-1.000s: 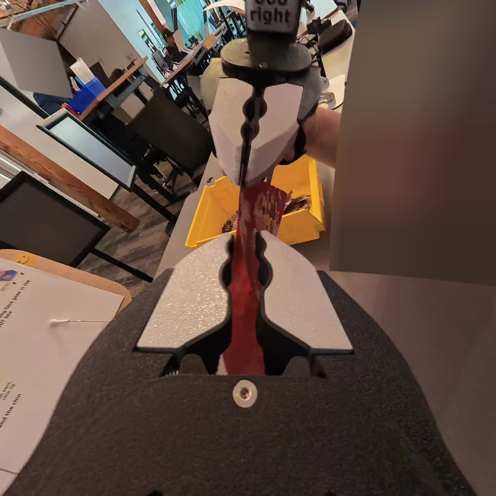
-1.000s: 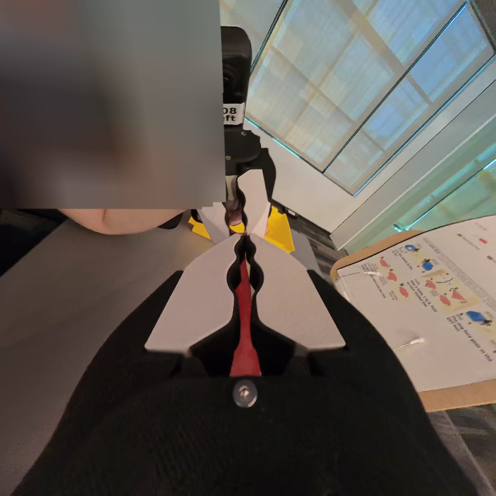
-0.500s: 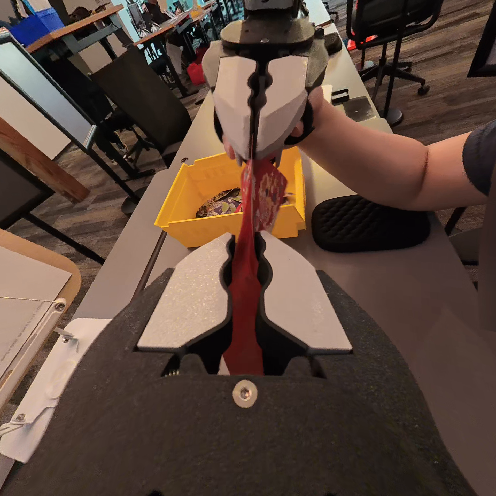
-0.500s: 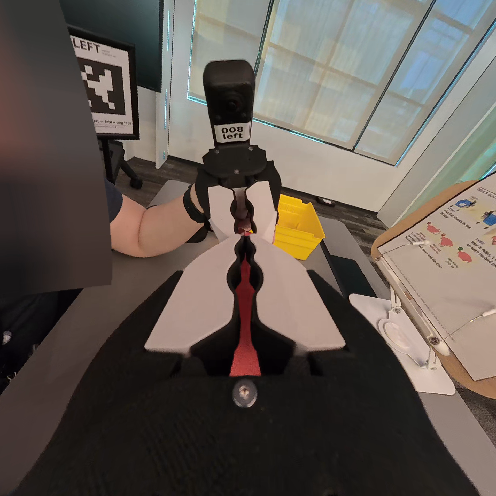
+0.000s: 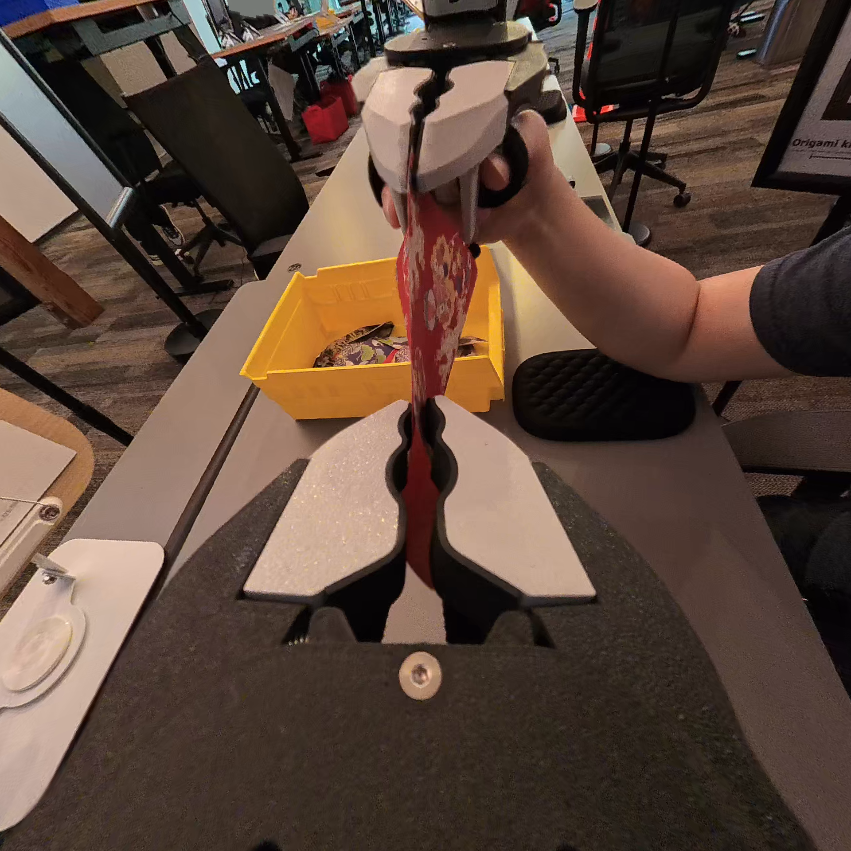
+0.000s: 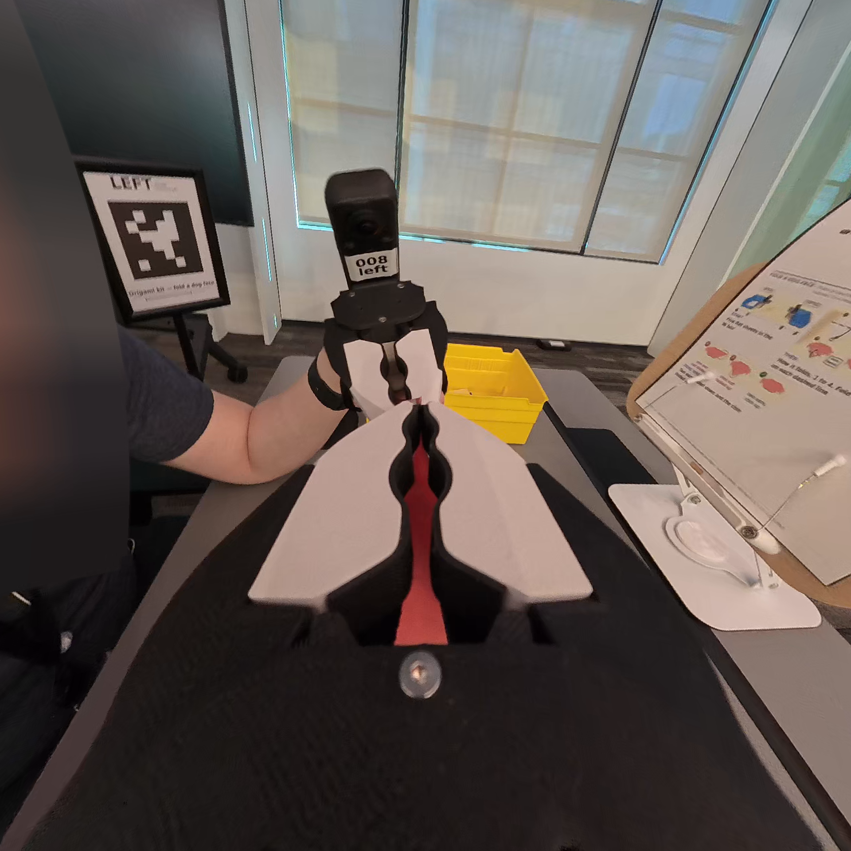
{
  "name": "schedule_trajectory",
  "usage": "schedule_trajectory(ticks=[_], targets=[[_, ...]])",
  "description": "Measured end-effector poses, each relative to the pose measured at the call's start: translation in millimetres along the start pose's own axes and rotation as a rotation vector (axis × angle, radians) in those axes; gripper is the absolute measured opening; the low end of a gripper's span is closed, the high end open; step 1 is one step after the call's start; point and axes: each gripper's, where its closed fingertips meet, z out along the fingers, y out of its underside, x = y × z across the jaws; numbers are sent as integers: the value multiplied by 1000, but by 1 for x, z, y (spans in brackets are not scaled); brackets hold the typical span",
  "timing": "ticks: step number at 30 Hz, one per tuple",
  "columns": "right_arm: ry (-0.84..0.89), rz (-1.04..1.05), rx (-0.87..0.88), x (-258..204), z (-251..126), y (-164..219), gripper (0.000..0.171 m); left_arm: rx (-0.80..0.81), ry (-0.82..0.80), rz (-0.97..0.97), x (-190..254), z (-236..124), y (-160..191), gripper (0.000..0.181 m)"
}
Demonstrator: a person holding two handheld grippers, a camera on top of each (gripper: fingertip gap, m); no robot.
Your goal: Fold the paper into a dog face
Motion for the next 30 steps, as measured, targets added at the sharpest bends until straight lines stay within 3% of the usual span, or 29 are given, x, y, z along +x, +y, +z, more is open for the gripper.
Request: schedule_trajectory(ticks=[7,10,17,22,25,30], targets=[[5,7,8,0,-7,-4,1,65,4,-58,-5,-6,-8,1],[10,10,29,0,-12,-9,1,71,-9,-73,-8,-8,-8,8],[25,7,49,1,-18,-14,1,137,-4,-86,-9,-13,-17,0],[35,28,122,3,-29,-27,1,157,-10,-143,-16,-14,-17,8],[34,29,135,2,-32,-30,1,217,22,-152,-13,-18,-26,0],[37,49,192,3,-35,-38,1,340,35,-184,-15,-26,-40,3]])
